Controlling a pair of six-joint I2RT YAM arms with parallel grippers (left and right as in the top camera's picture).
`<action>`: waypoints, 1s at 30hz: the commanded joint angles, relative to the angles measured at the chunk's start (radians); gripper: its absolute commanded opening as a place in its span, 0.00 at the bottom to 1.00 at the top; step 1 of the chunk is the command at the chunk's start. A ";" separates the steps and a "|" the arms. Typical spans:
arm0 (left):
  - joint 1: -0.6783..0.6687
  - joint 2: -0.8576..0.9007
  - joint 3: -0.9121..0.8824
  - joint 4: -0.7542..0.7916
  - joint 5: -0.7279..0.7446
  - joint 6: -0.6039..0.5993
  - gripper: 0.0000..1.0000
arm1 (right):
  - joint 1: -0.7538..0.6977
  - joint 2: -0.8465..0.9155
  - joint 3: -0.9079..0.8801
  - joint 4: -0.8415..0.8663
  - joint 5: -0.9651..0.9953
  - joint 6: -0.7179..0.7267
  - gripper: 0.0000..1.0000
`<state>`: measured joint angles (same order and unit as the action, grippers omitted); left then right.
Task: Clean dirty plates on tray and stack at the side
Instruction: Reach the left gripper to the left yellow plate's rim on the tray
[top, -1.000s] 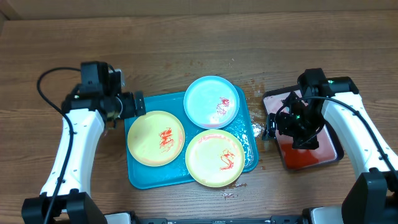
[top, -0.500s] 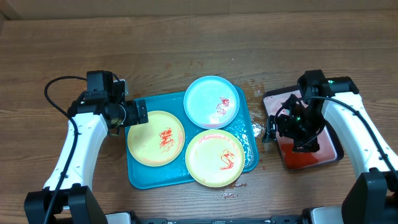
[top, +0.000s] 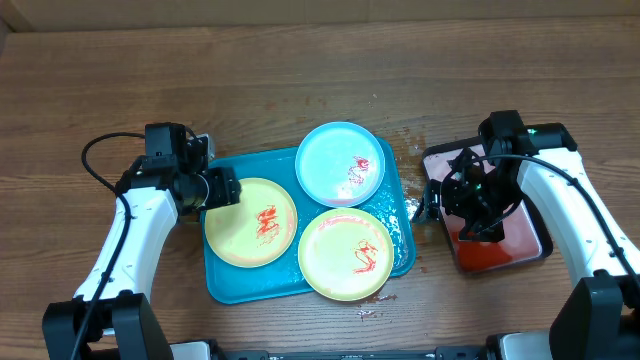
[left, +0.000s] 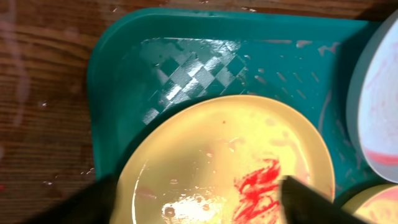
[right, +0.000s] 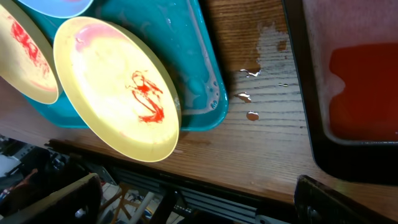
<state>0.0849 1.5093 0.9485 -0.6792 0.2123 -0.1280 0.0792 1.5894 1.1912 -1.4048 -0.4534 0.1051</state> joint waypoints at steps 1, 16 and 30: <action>-0.002 0.009 -0.006 -0.028 -0.086 -0.045 0.99 | -0.001 -0.011 0.013 0.013 -0.019 0.001 1.00; -0.002 0.009 -0.006 -0.169 -0.235 -0.121 0.75 | -0.001 -0.011 0.013 0.015 -0.019 0.003 1.00; -0.002 0.009 -0.110 -0.016 -0.231 -0.119 0.63 | -0.001 -0.011 0.013 -0.015 -0.019 0.013 1.00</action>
<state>0.0849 1.5093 0.8700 -0.7212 -0.0051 -0.2371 0.0792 1.5894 1.1912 -1.4139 -0.4641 0.1047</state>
